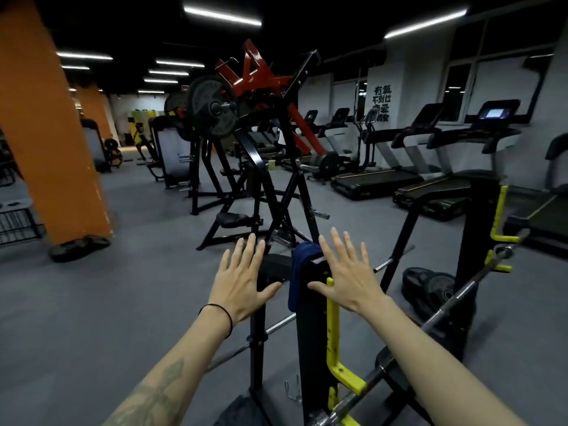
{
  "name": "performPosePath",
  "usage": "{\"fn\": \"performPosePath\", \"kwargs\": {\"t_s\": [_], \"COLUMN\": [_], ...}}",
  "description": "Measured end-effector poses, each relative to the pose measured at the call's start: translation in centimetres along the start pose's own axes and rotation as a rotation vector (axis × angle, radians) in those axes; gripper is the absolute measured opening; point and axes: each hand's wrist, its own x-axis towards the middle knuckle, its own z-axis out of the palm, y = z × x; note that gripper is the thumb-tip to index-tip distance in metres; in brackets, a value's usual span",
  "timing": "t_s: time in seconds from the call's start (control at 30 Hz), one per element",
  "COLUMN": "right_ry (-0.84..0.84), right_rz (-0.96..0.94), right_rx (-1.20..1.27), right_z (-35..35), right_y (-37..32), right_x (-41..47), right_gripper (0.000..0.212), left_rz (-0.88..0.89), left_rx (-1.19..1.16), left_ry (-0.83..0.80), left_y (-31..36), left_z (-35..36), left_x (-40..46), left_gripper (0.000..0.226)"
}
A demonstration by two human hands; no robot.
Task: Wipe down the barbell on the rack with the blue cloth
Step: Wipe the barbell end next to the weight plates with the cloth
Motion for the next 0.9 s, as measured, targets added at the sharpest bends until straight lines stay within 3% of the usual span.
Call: {"fn": "performPosePath", "kwargs": {"t_s": [0.17, 0.33, 0.57, 0.77, 0.9], "right_ry": [0.021, -0.023, -0.162, 0.021, 0.180], "right_rz": [-0.031, -0.119, -0.127, -0.135, -0.038], "right_rx": [0.046, -0.060, -0.121, -0.012, 0.252], "right_z": [0.6, 0.4, 1.3, 1.3, 1.0], "right_y": [-1.2, -2.5, -3.3, -3.7, -4.1], "right_x": [1.8, 3.7, 4.5, 4.6, 4.4], "right_gripper": [0.109, 0.110, 0.087, 0.046, 0.028], "left_rz": [-0.018, -0.034, -0.030, -0.061, -0.064], "left_rx": [0.014, -0.005, -0.028, -0.060, -0.068], "left_ry": [0.041, 0.032, 0.024, 0.029, 0.036], "left_y": [-0.7, -1.1, -1.2, -1.0, -1.8], "left_z": [0.2, 0.5, 1.4, 1.4, 1.0], "left_x": [0.5, 0.5, 0.0, -1.0, -1.9], "left_gripper": [0.096, 0.091, 0.093, 0.092, 0.090]}}
